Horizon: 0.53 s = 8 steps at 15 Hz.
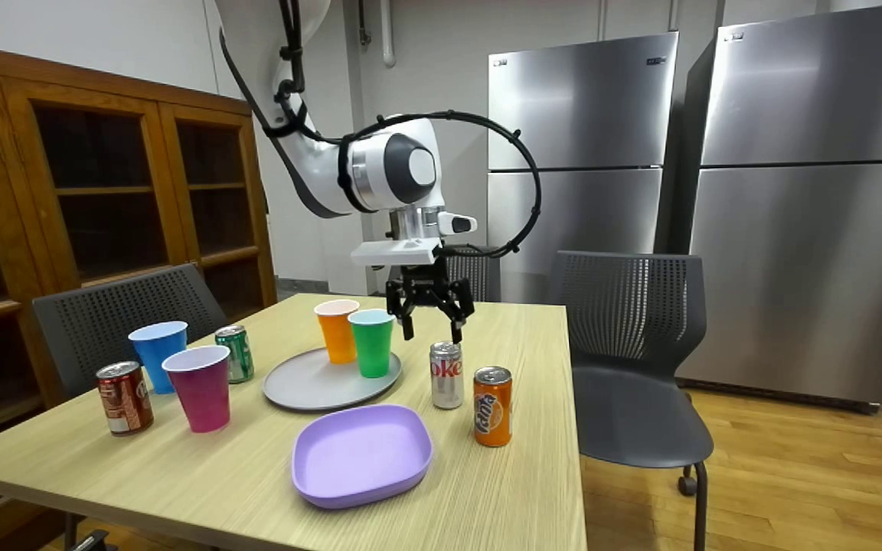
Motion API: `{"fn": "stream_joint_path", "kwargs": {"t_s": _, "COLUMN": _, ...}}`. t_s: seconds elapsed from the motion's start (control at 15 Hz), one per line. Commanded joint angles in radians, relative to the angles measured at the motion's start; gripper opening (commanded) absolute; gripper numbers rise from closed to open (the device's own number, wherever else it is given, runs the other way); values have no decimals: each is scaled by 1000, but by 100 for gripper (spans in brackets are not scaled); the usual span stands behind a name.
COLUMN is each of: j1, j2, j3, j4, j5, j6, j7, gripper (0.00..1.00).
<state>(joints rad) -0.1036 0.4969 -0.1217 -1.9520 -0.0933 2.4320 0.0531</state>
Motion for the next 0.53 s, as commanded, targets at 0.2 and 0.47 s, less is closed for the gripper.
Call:
{"fn": "stream_joint_path", "kwargs": {"t_s": 0.2, "j1": -15, "j2": 51, "j3": 2, "j4": 68, "j5": 32, "j6": -35, "j7": -7, "gripper": 100}}
{"fn": "stream_joint_path", "kwargs": {"t_s": 0.47, "j1": -17, "j2": 82, "j3": 6, "j4": 100, "j5": 48, "j6": -45, "j7": -9, "gripper": 100}}
